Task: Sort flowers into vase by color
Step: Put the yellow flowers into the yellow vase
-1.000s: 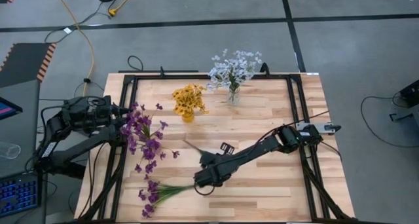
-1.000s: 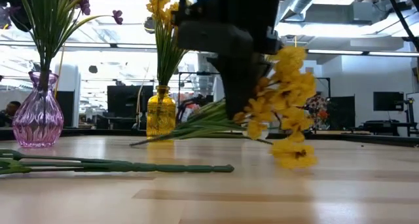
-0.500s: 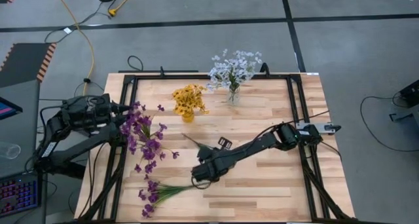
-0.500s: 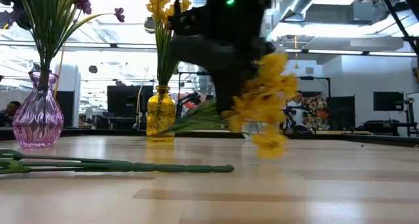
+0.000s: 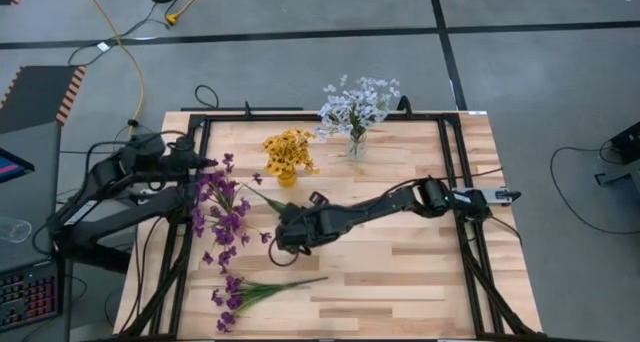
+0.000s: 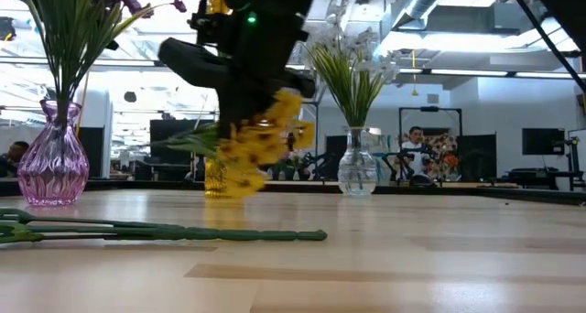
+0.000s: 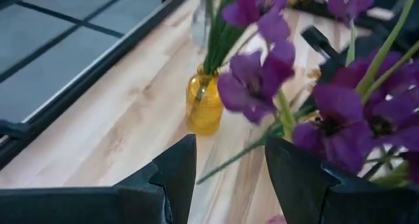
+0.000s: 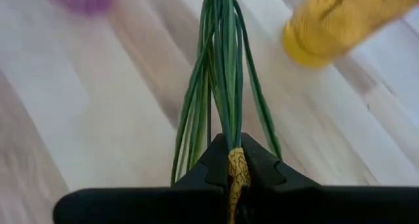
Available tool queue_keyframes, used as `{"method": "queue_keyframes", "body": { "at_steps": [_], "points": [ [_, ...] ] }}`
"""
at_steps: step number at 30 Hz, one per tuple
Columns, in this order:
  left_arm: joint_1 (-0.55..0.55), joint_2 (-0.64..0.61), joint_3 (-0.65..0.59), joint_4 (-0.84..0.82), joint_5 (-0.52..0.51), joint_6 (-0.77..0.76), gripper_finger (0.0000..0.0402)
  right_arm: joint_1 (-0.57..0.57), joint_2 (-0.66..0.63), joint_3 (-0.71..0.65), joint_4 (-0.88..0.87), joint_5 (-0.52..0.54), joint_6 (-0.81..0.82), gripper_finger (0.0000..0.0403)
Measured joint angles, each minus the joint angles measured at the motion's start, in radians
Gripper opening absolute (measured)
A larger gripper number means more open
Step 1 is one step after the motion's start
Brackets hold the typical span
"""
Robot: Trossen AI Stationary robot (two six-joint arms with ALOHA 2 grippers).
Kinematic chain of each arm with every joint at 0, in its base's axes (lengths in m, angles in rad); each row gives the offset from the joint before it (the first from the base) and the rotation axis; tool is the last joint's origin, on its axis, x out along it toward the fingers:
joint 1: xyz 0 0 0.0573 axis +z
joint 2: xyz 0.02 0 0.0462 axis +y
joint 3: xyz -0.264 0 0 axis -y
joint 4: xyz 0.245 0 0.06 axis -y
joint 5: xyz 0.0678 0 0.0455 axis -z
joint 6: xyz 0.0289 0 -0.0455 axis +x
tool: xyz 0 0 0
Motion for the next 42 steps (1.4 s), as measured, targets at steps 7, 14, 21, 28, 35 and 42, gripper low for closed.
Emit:
{"method": "queue_keyframes", "body": {
  "at_steps": [7, 14, 21, 28, 35, 42],
  "points": [
    [0.0, 0.077, 0.026, 0.0, 0.028, 0.114, 0.0169, -0.041, 0.0, 0.0, 0.127, 0.0, -0.009, 0.0046],
    [0.0, 0.083, 0.031, -0.012, 0.028, 0.173, 0.0169, -0.073, 0.0, 0.0, 0.252, 0.001, -0.036, 0.0046],
    [0.0, 0.082, 0.031, -0.068, 0.014, 0.239, 0.0169, -0.085, 0.0, 0.0, 0.408, 0.0, -0.122, 0.0046],
    [0.0, 0.082, 0.031, -0.097, 0.01, 0.291, 0.0169, -0.093, 0.001, 0.0, 0.468, -0.025, -0.174, 0.0046],
    [0.0, 0.082, 0.031, -0.097, 0.009, 0.329, 0.0169, -0.105, 0.001, 0.0, 0.551, -0.088, -0.271, 0.0046],
    [0.0, 0.082, 0.031, -0.124, -0.007, 0.348, 0.0169, -0.11, 0.001, 0.0, 0.609, -0.115, -0.323, 0.0046]
  ]
}}
